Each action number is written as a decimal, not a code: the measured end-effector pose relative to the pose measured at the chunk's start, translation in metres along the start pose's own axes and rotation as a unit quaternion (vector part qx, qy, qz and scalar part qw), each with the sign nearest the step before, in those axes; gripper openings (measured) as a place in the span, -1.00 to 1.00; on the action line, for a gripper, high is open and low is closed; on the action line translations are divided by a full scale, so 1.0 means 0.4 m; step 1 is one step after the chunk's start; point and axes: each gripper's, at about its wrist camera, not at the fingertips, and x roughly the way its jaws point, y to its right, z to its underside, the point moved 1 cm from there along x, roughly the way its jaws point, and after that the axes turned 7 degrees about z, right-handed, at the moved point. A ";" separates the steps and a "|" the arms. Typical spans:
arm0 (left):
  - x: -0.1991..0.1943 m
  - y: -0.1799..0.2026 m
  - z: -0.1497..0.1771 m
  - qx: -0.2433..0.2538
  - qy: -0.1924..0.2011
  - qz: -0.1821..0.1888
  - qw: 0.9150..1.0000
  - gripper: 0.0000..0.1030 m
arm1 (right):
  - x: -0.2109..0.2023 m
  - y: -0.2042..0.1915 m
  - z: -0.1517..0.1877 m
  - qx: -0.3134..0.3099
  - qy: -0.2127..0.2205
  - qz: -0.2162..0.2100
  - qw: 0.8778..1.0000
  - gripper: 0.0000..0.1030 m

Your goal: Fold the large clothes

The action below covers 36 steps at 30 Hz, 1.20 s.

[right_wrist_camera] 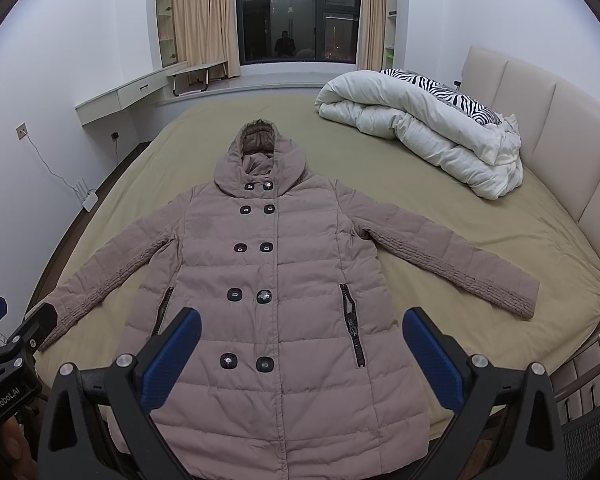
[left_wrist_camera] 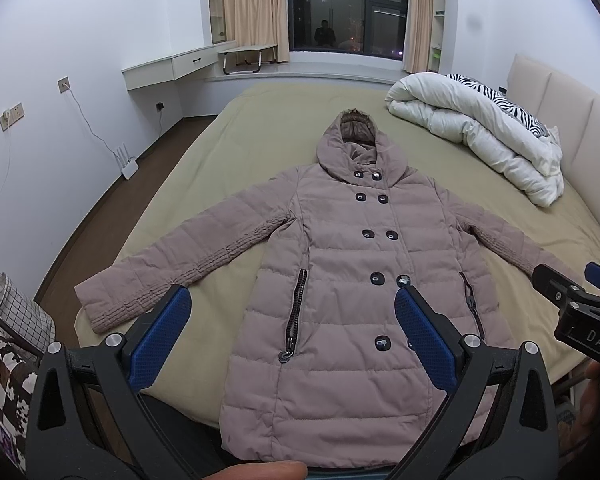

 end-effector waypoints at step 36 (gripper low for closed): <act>0.441 0.025 0.045 -0.059 -0.110 0.079 0.989 1.00 | 0.550 0.688 0.214 0.433 -0.104 -0.027 0.895 0.77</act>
